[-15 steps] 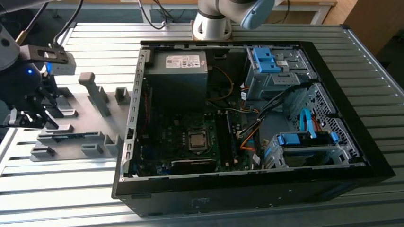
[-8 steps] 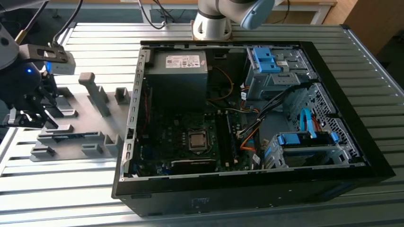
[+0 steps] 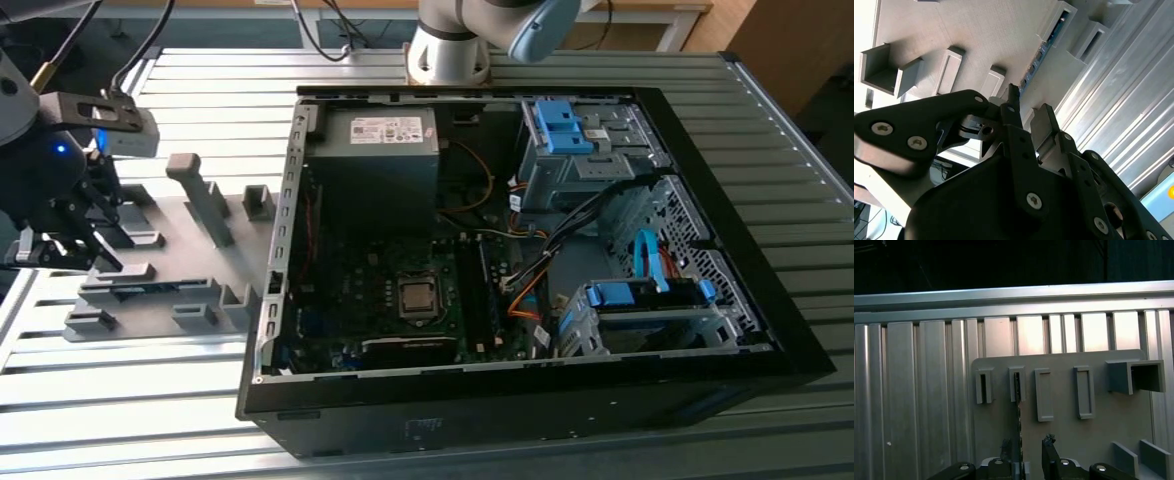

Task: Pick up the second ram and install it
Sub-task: 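Pick up the second ram and move it above second insertion slot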

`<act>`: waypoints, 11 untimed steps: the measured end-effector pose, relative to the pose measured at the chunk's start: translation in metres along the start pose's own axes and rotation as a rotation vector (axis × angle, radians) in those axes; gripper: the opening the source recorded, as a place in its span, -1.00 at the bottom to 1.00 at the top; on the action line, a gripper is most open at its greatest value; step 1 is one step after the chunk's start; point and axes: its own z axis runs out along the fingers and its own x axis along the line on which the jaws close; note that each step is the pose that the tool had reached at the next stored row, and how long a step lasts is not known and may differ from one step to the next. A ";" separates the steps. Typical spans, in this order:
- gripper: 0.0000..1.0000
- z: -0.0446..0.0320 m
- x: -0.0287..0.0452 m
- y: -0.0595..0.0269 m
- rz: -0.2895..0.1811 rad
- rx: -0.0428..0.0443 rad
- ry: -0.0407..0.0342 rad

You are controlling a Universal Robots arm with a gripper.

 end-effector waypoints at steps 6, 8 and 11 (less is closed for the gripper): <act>-0.26 0.0015 0.0000 0.0000 0.000 0.0001 -0.0001; -0.26 0.0023 0.0000 -0.0001 0.000 0.0003 -0.0003; -0.26 0.0033 0.0001 -0.0001 0.000 0.0001 -0.0001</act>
